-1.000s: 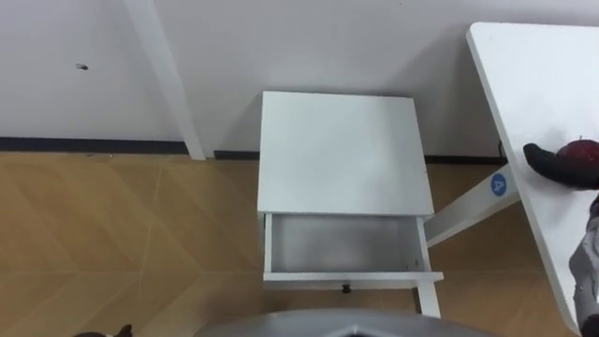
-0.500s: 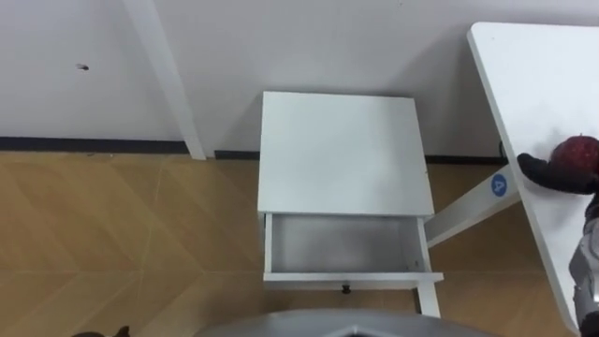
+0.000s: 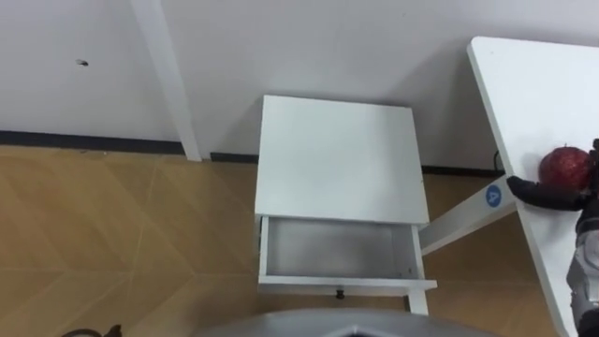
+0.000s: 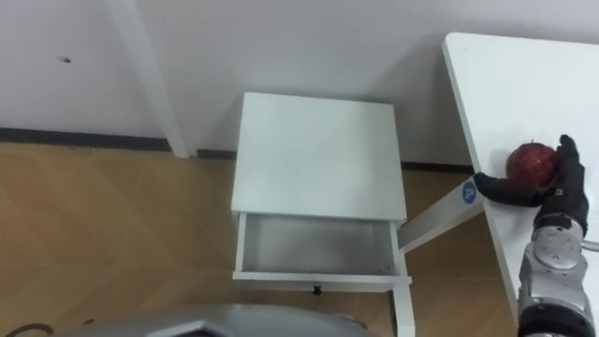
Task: Put apple and close drawer
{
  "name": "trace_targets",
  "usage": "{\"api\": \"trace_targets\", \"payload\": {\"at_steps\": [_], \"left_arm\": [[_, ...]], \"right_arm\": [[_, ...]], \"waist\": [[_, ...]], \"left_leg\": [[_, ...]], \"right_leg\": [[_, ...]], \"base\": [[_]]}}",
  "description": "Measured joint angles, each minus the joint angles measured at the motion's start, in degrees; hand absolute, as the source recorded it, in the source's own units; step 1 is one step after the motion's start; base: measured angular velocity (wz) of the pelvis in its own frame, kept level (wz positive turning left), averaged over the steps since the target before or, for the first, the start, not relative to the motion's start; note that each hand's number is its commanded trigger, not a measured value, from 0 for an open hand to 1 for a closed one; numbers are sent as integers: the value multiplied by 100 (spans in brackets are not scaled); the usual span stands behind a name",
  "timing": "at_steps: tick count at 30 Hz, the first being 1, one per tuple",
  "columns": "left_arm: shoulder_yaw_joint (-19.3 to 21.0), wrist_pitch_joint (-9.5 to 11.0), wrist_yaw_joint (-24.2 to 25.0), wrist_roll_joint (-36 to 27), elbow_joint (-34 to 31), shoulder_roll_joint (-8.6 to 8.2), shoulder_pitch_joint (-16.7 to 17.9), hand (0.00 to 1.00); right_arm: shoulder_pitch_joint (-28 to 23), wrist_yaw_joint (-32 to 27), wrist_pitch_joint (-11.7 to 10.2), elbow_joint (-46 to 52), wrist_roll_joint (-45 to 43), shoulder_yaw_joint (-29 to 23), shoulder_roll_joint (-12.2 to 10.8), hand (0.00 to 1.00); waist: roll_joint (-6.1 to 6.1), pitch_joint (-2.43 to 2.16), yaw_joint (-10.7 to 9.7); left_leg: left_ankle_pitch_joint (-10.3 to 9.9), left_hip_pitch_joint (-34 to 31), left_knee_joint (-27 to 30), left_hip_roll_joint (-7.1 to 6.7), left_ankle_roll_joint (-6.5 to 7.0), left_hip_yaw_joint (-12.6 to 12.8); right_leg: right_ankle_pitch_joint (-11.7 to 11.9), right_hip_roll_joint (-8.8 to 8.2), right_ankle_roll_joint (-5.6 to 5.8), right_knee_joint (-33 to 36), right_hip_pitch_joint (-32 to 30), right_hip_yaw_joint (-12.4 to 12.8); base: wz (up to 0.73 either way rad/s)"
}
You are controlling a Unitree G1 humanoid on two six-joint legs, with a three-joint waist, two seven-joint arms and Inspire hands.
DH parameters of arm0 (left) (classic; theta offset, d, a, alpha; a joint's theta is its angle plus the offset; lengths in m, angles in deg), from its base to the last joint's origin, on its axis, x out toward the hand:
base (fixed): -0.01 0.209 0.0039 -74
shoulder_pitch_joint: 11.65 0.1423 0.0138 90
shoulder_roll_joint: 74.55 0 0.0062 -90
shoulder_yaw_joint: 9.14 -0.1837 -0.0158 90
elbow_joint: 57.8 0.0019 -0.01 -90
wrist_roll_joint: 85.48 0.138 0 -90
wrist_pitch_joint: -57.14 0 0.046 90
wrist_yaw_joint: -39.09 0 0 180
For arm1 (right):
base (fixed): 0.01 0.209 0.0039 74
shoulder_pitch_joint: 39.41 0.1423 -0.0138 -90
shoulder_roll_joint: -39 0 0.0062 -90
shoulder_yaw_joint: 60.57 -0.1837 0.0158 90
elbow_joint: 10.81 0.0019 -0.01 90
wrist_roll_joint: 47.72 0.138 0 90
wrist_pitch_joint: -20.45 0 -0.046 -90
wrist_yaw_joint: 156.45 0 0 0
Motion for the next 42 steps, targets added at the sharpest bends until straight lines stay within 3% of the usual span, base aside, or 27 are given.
{"api": "trace_targets", "payload": {"at_steps": [9,20,26,32,34,36,39,42], "left_arm": [[-10,8,-35,-12,1,2,-20,0],[-92,72,-21,92,27,-2,-72,0],[-302,57,-20,90,59,0,-92,0],[-697,72,104,92,47,-31,-114,0],[-700,72,121,92,46,-55,-134,0],[-715,89,123,93,-34,-77,-189,0],[-809,102,128,90,-56,-76,-282,0],[-811,106,135,93,-56,-76,-325,0]], "right_arm": [[112,-203,10,-237,-163,-51,206,100],[108,-198,90,-86,-675,226,231,100],[62,-149,143,616,-837,610,-71,100],[60,-93,145,1044,-971,1157,-181,100],[57,153,228,1141,-1087,1428,-195,100],[37,501,337,1381,-1399,1876,-358,100],[40,856,356,1632,-1573,2378,-564,100],[52,1071,356,1666,-1645,2683,-628,100]], "waist": [[40,-19,8],[89,-10,161],[97,-2,157],[114,6,189],[132,18,240],[201,63,382],[285,63,518],[332,51,649]], "left_leg": [[-2,-6,109,9,-5,-23],[-14,19,124,37,-33,15],[-6,-37,95,49,-44,41],[-5,-9,46,54,-49,61],[-6,-11,39,55,-51,74],[-7,-51,46,57,-50,79],[-5,-128,106,43,-47,17],[0,-158,127,31,-42,-92]], "right_leg": [[1,4,-3,-5,67,-1],[26,38,-43,-2,80,77],[33,46,-52,0,-5,74],[33,57,-52,-6,-2,43],[33,60,-52,-7,-14,61],[33,58,-52,-1,-53,70],[33,45,-52,-6,-104,21],[32,25,-51,-12,-93,-97]], "base": [[0],[-4],[-4],[-1],[-5],[0],[11],[26]]}}
